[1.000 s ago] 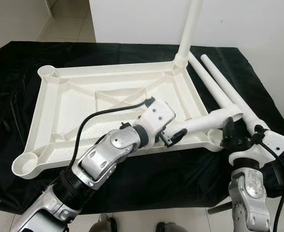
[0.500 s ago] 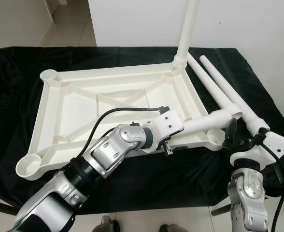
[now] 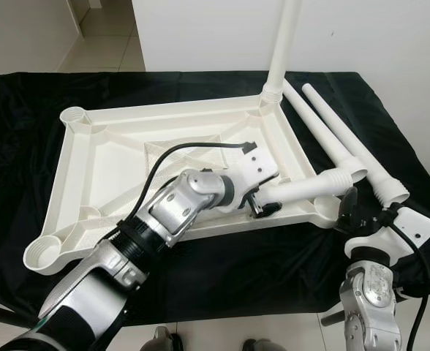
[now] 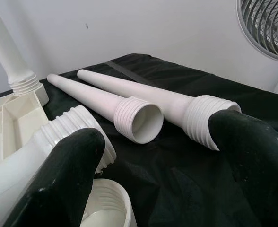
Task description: Building children table
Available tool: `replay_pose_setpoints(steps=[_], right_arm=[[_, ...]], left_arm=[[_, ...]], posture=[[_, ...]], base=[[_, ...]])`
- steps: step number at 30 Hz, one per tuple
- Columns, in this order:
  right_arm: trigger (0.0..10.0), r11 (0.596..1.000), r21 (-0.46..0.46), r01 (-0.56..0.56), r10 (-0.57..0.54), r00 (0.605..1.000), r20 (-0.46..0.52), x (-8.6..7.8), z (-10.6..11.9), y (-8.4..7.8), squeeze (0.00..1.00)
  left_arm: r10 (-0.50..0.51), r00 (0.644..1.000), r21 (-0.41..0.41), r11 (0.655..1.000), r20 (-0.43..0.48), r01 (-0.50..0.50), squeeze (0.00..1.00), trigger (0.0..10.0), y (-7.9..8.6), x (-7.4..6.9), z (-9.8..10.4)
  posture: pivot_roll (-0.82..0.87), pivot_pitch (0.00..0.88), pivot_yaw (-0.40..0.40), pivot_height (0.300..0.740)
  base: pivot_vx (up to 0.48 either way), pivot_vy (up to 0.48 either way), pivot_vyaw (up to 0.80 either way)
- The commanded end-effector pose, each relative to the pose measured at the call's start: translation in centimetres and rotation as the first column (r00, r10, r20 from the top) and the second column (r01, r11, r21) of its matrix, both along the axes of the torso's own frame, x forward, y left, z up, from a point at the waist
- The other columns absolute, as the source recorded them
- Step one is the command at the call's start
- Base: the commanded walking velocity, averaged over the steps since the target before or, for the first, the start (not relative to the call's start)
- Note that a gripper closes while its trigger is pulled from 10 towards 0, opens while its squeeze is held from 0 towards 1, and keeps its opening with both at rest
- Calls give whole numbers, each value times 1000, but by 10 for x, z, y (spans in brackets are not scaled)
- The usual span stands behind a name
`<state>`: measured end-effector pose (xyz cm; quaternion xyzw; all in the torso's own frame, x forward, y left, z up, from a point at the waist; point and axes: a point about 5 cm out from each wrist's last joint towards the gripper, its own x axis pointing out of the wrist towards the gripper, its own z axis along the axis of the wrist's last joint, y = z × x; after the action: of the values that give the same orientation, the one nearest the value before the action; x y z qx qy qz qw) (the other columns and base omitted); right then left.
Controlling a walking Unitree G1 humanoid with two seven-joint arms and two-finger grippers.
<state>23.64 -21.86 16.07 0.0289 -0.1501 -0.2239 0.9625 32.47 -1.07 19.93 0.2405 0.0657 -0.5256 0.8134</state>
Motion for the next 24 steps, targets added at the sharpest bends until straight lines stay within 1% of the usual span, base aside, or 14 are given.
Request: replay_pose_setpoints(steps=[1,2,3,4,6,8,9,11,14,18,20,21,24], right_arm=[[10000,1000,5,3,-3,1000,5,-1,1,2,0],[10000,1000,6,3,-3,1000,5,-2,1,3,0],[10000,1000,6,3,-3,1000,5,-2,1,3,0],[10000,1000,7,5,-5,1000,2,-2,1,2,0],[10000,1000,7,5,-5,1000,2,-2,1,2,0],[10000,1000,6,10,-10,1000,-5,-4,0,2,0],[10000,1000,6,10,-10,1000,-5,-4,0,2,0],[10000,1000,6,12,-12,1000,-10,-5,0,2,0],[10000,1000,8,13,-13,1000,-12,-6,-1,2,0],[10000,1000,8,16,-15,1000,-18,-6,-2,2,0],[10000,1000,8,16,-15,1000,-18,-6,-2,2,0],[10000,1000,8,16,-16,1000,-19,-7,-2,2,0],[10000,1000,10,19,-19,1000,-23,-7,-3,2,0]], left_arm=[[64,998,27,998,26,-65,0,10000,2,7,-2],[73,997,43,996,37,-75,0,10000,2,9,-4],[73,997,43,996,37,-75,0,10000,2,9,-4],[68,997,60,996,44,-71,0,10000,1,9,-6],[68,997,60,996,44,-71,0,10000,1,9,-6],[54,997,94,994,49,-59,0,10000,-1,6,-11],[54,997,94,994,49,-59,0,10000,-1,6,-11],[51,996,123,991,69,-59,0,10000,-1,6,-15],[52,996,135,989,68,-61,0,10000,0,6,-17],[59,996,177,982,73,-71,0,10000,13,12,-19],[59,996,177,982,73,-71,0,10000,13,12,-19],[61,996,179,981,70,-72,0,10000,16,12,-19],[77,996,195,977,48,-85,0,10000,34,12,-22]], posture=[[-48,155,57,740],[-48,157,57,740],[-48,157,57,740],[-47,164,56,740],[-47,164,56,740],[-48,173,55,740],[-48,173,55,740],[-49,176,56,740],[-47,178,54,740],[-46,182,57,740],[-46,182,57,740],[-46,182,57,740],[-43,182,58,740]], base=[[0,0,0],[0,0,0],[0,0,0],[0,0,0],[0,0,0],[0,0,0],[0,0,0],[0,0,0],[0,0,0],[0,0,0],[0,0,0],[0,0,0],[0,0,0]])
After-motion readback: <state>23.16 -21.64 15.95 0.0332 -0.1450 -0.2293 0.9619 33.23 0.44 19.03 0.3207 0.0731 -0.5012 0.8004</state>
